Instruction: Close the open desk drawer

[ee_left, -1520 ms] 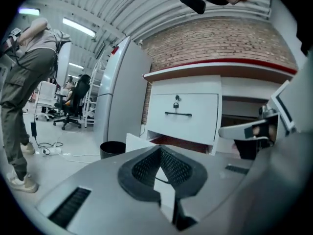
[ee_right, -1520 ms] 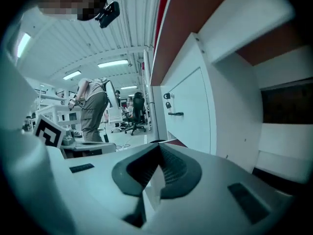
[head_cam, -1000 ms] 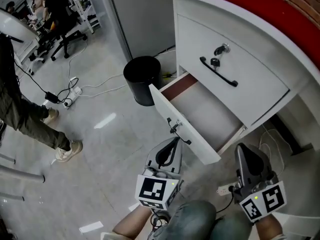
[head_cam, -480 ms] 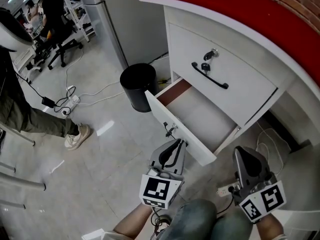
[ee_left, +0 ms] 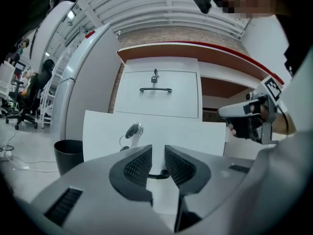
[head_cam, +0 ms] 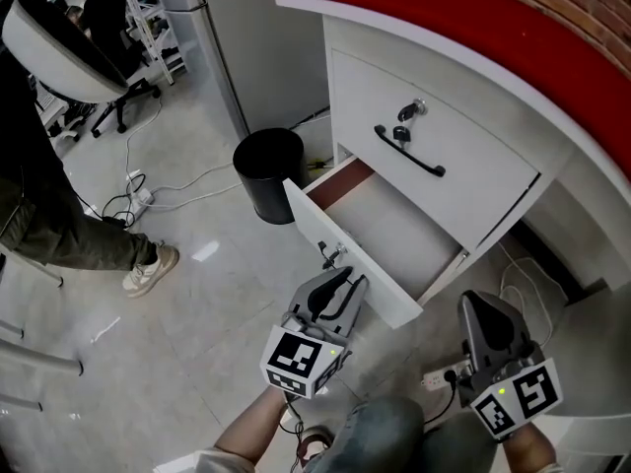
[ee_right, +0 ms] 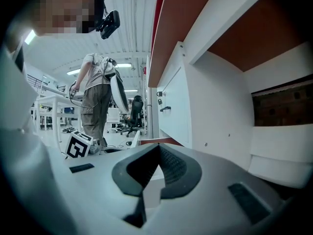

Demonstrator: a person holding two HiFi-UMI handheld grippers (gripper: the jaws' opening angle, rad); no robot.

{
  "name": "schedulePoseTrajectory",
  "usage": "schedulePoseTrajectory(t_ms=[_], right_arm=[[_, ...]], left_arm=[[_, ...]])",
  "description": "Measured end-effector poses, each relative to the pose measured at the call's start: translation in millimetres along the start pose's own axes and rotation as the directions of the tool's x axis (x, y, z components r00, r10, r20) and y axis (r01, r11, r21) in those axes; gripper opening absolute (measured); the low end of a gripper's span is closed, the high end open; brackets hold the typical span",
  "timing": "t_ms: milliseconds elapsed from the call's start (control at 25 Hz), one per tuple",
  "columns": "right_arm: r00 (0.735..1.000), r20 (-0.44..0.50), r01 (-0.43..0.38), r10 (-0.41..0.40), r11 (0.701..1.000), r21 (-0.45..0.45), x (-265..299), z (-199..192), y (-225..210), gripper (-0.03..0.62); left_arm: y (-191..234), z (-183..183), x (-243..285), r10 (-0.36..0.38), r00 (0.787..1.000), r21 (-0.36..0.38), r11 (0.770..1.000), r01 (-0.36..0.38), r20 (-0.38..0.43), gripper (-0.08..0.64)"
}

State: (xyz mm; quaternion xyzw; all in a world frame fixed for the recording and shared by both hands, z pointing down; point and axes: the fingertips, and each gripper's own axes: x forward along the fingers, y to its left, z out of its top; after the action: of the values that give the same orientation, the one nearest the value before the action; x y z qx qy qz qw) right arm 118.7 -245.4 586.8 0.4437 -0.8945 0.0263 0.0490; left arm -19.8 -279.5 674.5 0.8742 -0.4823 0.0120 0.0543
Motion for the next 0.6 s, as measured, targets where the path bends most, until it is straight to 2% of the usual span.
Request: schedulePoseTrajectory(t_ms=[600], right_arm=[[1.0, 0.0, 0.007, -0.007, 1.0, 0.013, 3.1, -1.1, -0.3, -0.002]], left_arm=[[-2.2, 0.1, 7.4, -0.02, 1.0, -0.022, 1.0, 0.02, -0.014, 0.08]])
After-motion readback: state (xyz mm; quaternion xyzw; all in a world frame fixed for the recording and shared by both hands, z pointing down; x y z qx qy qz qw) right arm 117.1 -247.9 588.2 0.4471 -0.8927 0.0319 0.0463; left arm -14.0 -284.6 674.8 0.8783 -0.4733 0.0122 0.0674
